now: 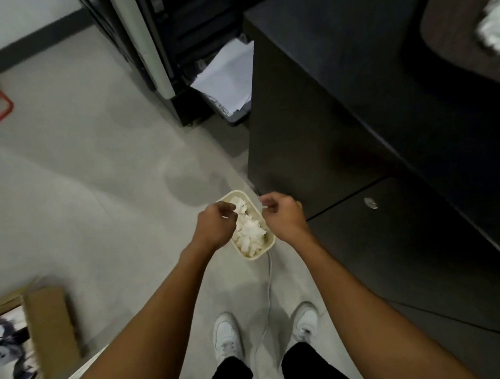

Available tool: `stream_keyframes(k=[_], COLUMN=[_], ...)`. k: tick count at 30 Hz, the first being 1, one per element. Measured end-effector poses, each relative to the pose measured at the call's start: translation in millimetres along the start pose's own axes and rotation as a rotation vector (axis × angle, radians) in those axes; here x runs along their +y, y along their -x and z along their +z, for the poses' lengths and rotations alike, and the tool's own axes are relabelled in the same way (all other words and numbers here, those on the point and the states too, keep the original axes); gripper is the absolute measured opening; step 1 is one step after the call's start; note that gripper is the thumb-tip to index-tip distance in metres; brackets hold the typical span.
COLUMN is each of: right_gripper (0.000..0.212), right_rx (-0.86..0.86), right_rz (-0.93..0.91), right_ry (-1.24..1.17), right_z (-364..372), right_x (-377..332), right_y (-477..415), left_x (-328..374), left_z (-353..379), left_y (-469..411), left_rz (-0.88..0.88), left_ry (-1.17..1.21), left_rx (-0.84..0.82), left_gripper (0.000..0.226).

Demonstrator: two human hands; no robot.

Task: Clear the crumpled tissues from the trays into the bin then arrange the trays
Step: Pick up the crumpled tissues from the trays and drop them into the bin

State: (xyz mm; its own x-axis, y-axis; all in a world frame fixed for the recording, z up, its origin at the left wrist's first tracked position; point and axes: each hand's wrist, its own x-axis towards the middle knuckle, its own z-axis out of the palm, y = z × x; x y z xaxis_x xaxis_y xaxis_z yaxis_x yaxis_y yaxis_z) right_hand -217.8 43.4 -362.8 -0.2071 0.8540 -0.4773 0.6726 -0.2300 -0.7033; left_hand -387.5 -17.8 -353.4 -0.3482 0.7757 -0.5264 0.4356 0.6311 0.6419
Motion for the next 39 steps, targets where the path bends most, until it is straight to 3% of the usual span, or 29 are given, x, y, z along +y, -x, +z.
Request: stream_keyframes(k=[12, 20, 28, 39], right_gripper=[0.029, 0.028, 0.029, 0.027], right_rx=[0.211, 0.404, 0.648, 0.914], right_rz=[-0.174, -0.238, -0.212, -0.068], right_ry=[-0.073, -0.113, -0.142, -0.164], right_z=[-132, -234, -343, -499], right_x=[-163, -213, -186, -77], right_y=[113, 175, 236, 287], left_x=[178, 290, 394, 522], left_z=[-115, -148, -104, 43], left_y=[110, 162, 211, 258], left_rz=[0.238, 0.481, 0.697, 0.857], left_ry=[0.112, 0.032, 0.001, -0.013], left_rx=[0.046, 0.011, -0.115, -0.303], left_gripper=[0.018, 0.021, 0.023, 0.024])
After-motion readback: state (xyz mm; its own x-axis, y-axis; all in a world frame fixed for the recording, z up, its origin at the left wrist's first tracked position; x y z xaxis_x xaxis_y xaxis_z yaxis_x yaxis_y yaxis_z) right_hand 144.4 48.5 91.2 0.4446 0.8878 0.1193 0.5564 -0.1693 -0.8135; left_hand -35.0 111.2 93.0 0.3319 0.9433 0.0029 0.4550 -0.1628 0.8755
